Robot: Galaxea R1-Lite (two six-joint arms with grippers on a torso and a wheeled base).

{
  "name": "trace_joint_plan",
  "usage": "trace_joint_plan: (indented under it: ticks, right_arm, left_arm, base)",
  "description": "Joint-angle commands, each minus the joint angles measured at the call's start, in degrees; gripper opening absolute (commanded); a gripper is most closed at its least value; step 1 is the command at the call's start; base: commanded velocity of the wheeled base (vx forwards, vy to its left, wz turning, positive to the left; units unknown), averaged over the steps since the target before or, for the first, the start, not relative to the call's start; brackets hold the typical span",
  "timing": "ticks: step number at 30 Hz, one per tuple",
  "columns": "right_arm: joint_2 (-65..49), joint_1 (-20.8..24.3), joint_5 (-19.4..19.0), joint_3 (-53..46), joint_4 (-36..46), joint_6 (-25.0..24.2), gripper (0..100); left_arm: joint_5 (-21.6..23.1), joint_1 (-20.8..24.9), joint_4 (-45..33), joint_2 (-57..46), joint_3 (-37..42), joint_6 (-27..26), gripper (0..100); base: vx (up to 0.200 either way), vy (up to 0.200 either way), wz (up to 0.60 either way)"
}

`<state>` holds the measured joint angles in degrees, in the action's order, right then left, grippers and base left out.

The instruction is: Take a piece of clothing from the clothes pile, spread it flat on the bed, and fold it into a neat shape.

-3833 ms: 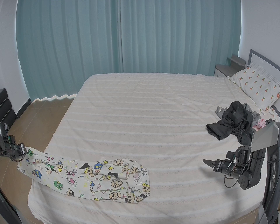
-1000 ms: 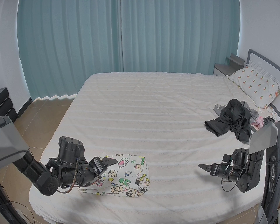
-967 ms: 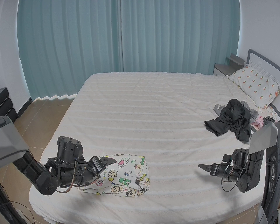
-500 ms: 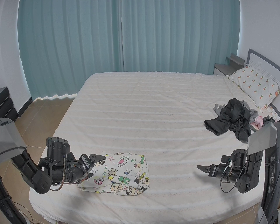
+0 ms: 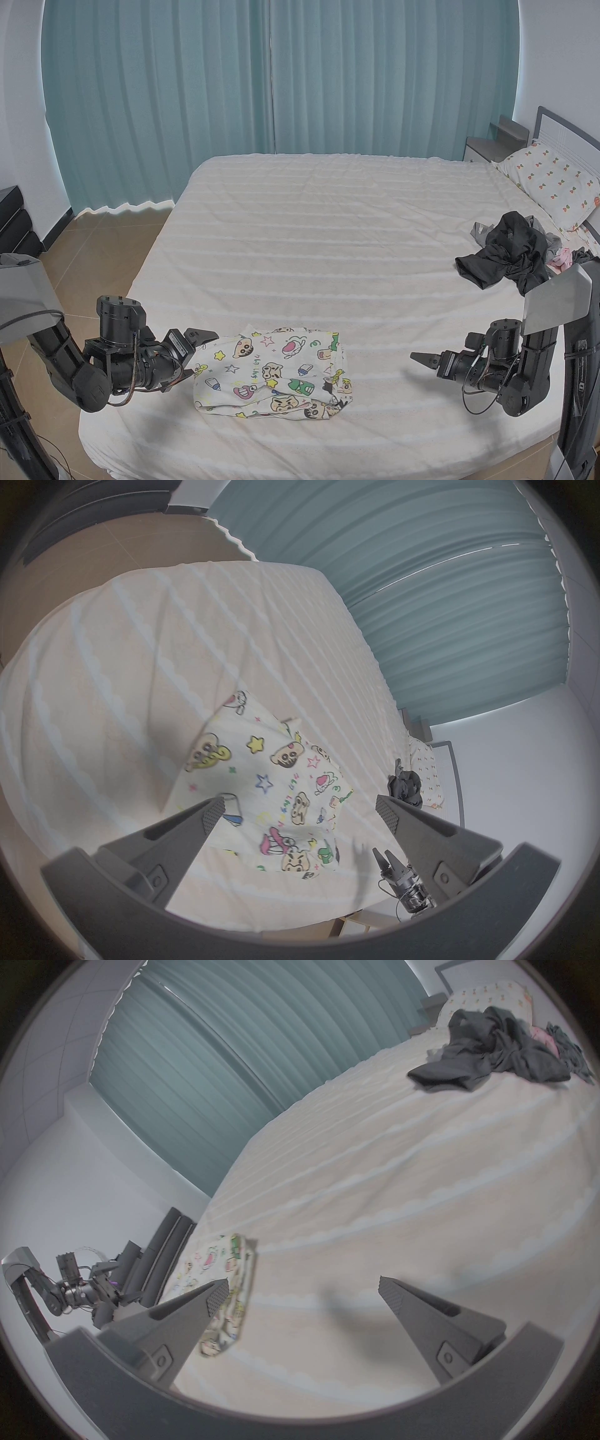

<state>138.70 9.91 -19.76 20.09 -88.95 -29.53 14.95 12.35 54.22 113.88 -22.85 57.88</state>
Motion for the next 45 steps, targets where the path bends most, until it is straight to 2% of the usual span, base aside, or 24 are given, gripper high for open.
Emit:
trace_joint_plan:
  ticks: [1, 2, 4, 5, 6, 8, 16, 23, 27, 34, 45]
  right_arm:
    - [-0.5, 4.6, 0.1, 1.8, -0.6, -3.2, 100]
    - [-0.5, 4.6, 0.1, 1.8, -0.6, -3.2, 100]
    - [-0.5, 7.8, 0.1, 3.7, -0.6, -7.2, 100]
    - [-0.5, 7.9, 0.1, 3.8, -0.6, -7.4, 100]
    - [-0.5, 10.5, 0.3, 5.2, -0.6, -9.5, 100]
    - [0.2, 12.0, 1.7, 5.7, -0.6, -10.5, 100]
    - [3.1, 13.5, 2.7, 8.0, -0.5, -10.1, 100]
    - [2.8, 13.6, 2.4, 5.0, -0.5, -7.4, 100]
    - [2.9, 14.5, 2.3, 4.7, -0.5, -7.4, 100]
    - [3.2, 16.2, 0.3, 4.8, -0.4, -7.4, 100]
    - [2.6, 16.8, -0.6, 3.8, 1.9, -6.9, 100]
  left_arm:
    - [0.0, -0.5, 0.0, 1.4, -0.1, 0.1, 100]
    - [0.0, -0.5, 0.0, 1.4, -0.1, 0.1, 100]
    - [0.0, -0.6, 0.0, 1.7, -0.1, 0.1, 100]
    - [0.0, -0.6, 0.0, 1.7, -0.1, 0.1, 100]
    - [0.1, -0.5, 0.1, 1.9, 0.0, 0.1, 100]
    - [0.0, -0.6, 0.1, 2.3, 0.1, 0.0, 100]
    - [0.0, -0.7, 1.2, 3.7, 0.1, 0.0, 100]
    - [-0.4, -1.0, 1.3, 4.4, 0.0, 0.0, 100]
    - [-0.4, -1.0, 1.3, 4.4, 0.1, 0.0, 100]
    - [-0.4, -1.0, 1.3, 4.5, 0.0, 0.0, 100]
    - [-0.5, -1.0, 1.3, 4.5, 0.0, 0.0, 100]
  base:
    - [0.0, 0.2, 0.0]
    - [0.0, 0.2, 0.0]
    - [0.0, 0.2, 0.0]
    - [0.0, 0.2, 0.0]
    - [0.0, 0.0, 0.0]
    - [0.0, 0.0, 0.0]
    - [0.0, 0.0, 0.0]
    - [0.0, 0.0, 0.0]
    - [0.0, 0.0, 0.0]
    - [0.0, 0.0, 0.0]
    - [0.0, 0.0, 0.0]
